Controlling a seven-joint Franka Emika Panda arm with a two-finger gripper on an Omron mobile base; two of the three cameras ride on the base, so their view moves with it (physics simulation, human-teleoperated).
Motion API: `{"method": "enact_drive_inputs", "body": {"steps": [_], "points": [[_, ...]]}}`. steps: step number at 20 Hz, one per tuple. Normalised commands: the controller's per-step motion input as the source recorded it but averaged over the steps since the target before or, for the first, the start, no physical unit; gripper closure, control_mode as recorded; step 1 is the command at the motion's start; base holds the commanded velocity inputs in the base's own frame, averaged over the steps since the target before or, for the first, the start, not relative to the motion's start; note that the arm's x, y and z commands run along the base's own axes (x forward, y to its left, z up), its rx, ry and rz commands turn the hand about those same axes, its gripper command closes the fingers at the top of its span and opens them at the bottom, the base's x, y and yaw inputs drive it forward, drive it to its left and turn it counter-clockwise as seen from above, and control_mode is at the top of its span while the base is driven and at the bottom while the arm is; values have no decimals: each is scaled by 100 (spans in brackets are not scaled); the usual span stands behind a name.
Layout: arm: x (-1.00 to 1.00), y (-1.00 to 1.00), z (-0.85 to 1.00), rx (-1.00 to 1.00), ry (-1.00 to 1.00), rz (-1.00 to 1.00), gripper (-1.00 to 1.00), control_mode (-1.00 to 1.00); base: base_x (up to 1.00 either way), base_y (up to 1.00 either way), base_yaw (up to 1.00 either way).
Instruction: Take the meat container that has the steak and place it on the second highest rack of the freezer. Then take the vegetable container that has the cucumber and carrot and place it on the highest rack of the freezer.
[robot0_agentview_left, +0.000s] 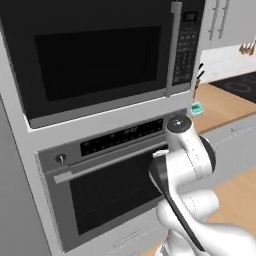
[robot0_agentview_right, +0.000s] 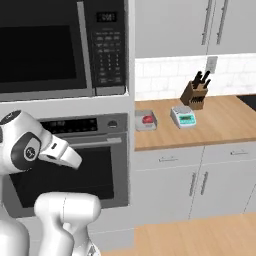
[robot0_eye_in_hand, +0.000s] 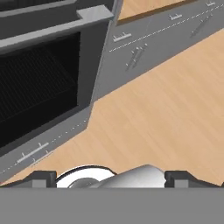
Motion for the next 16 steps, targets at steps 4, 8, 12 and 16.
{"method": "enact_drive_inputs", "body": {"steps": [4, 8, 12, 16], "points": [[0, 0, 0, 0, 0, 0, -100, 100, 81, -100, 17], [0, 0, 0, 0, 0, 0, -100, 100, 2, -100, 2], [0, 0, 0, 0, 0, 0, -100, 100, 61, -100, 20], [0, 0, 0, 0, 0, 0, -100, 100, 48, -100, 38]]}}
